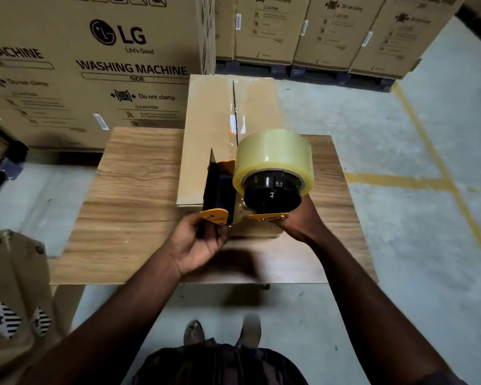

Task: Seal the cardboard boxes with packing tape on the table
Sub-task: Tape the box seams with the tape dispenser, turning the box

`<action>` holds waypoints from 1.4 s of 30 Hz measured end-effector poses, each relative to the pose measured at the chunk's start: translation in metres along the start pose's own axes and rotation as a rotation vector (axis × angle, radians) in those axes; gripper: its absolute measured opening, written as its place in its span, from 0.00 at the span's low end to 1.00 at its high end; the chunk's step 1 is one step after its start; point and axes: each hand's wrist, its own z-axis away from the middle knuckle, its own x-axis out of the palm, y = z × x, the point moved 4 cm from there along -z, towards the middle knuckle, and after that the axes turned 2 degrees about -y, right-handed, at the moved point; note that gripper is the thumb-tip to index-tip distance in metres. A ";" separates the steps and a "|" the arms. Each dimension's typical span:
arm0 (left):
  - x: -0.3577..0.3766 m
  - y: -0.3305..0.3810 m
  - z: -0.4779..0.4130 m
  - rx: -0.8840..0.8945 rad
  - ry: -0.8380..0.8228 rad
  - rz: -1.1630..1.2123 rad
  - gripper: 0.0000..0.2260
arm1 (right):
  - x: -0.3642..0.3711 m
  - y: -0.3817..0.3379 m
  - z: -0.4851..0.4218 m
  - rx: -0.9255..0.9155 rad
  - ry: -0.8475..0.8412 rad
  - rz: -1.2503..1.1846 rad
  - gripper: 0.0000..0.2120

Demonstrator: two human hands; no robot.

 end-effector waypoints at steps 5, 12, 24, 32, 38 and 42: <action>-0.009 0.010 0.013 -0.023 0.092 -0.014 0.20 | 0.010 -0.002 -0.006 0.019 -0.053 -0.010 0.11; -0.014 0.027 0.014 0.314 0.361 -0.585 0.14 | 0.025 0.000 -0.017 0.037 -0.107 0.132 0.14; -0.056 0.079 0.021 0.428 0.477 -0.798 0.10 | 0.021 -0.035 -0.051 -0.020 -0.256 0.455 0.12; -0.072 0.088 0.005 0.485 0.533 -0.783 0.08 | 0.025 -0.033 -0.072 -0.004 -0.286 0.534 0.12; -0.090 0.089 -0.011 0.492 0.552 -0.784 0.07 | 0.023 -0.023 -0.081 0.026 -0.302 0.589 0.15; -0.095 0.085 -0.020 0.471 0.552 -0.753 0.06 | 0.025 -0.018 -0.083 0.051 -0.330 0.610 0.12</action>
